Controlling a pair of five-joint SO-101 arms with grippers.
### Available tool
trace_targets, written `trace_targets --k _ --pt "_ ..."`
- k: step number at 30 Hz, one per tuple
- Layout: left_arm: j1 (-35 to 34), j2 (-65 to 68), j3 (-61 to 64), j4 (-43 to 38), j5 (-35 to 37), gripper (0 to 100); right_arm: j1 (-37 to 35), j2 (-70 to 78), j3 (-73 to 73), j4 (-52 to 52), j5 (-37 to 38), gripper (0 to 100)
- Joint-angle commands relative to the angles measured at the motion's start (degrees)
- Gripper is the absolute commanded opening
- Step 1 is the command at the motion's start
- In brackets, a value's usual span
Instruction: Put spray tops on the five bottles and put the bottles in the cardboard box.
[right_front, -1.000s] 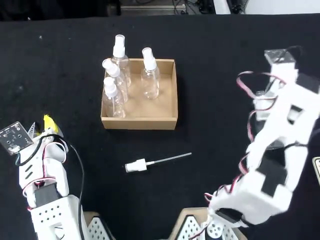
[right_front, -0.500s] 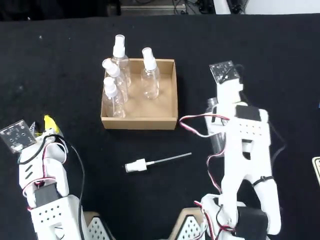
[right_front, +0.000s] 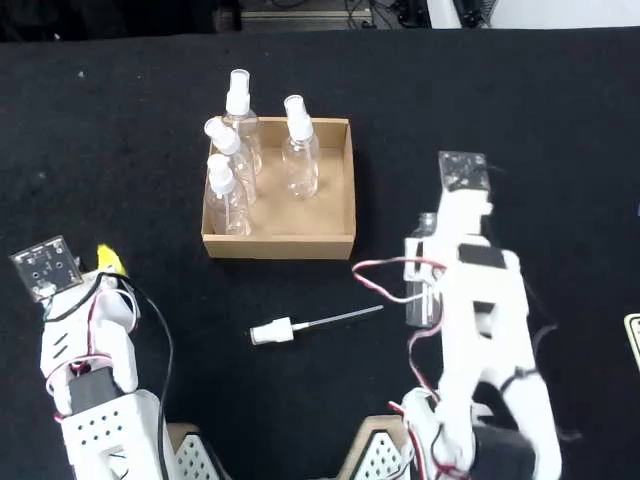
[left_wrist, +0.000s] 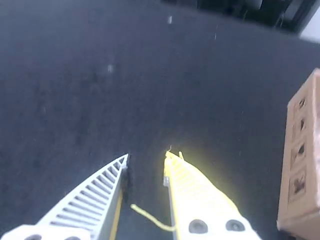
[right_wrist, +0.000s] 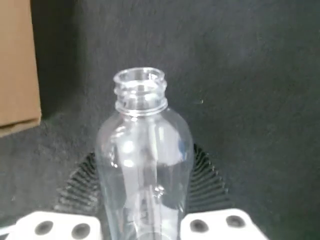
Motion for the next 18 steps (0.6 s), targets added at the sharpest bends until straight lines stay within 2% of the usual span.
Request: trace_targets --k 1,8,12,15,18 --pt "-0.04 -0.97 -9.19 7.03 -0.62 10 2.46 -10.24 4.62 -4.92 -1.49 1.0" --pt "0.31 -0.35 -21.58 18.46 -2.73 10 2.81 -19.65 13.58 -10.37 -1.49 1.0" --pt "1.45 -0.26 -29.05 25.41 -6.15 20 2.9 -23.78 16.84 -12.13 -1.49 1.0" --pt "5.23 -0.26 -33.27 29.63 -6.24 31 2.81 -26.51 18.07 -11.6 -1.49 1.0" --pt "12.0 -0.18 -38.02 34.37 -11.08 32 2.9 -28.35 19.03 -11.6 -1.49 1.0"
